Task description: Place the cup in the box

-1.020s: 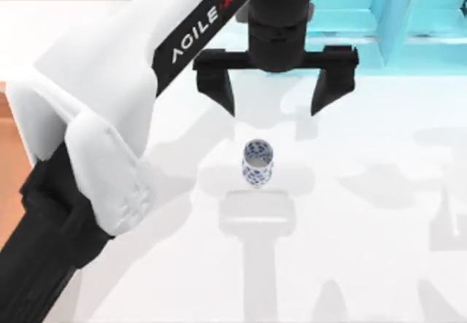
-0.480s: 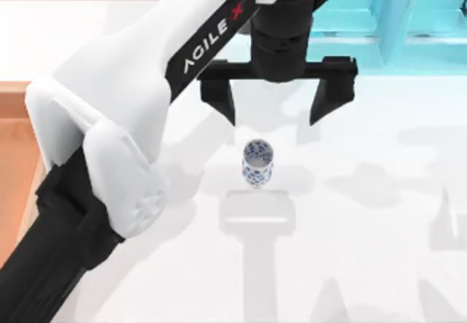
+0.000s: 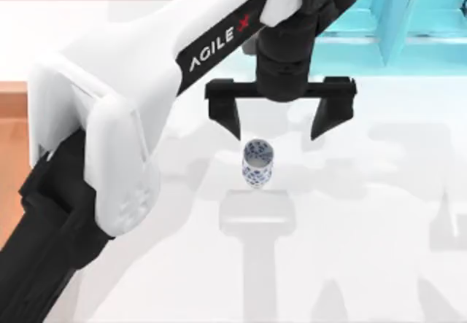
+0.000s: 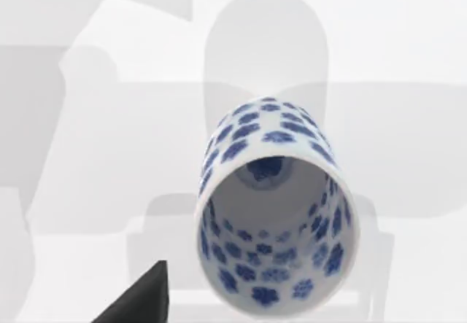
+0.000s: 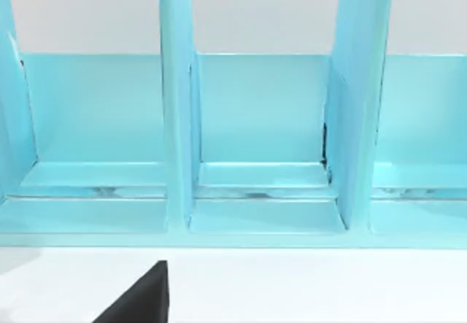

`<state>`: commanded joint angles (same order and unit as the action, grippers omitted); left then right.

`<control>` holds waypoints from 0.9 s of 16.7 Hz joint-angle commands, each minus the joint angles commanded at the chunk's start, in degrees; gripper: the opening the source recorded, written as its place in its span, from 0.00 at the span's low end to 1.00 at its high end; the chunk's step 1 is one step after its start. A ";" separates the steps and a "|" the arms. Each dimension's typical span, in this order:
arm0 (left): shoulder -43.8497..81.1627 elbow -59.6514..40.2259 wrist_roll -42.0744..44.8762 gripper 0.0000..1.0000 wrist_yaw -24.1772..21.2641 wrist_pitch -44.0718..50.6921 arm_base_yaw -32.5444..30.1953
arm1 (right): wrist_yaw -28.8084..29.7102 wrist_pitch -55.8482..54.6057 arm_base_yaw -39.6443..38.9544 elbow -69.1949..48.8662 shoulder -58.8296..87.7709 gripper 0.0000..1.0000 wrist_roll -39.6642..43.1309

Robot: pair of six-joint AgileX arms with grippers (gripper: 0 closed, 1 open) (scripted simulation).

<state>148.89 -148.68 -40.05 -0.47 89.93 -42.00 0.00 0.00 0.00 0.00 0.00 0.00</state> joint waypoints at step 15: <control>-5.32 23.35 -0.19 0.77 0.07 -18.15 -0.12 | 0.00 0.00 0.00 0.00 0.00 1.00 0.00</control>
<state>143.57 -125.33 -40.24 -0.41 71.79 -42.12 0.00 0.00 0.00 0.00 0.00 0.00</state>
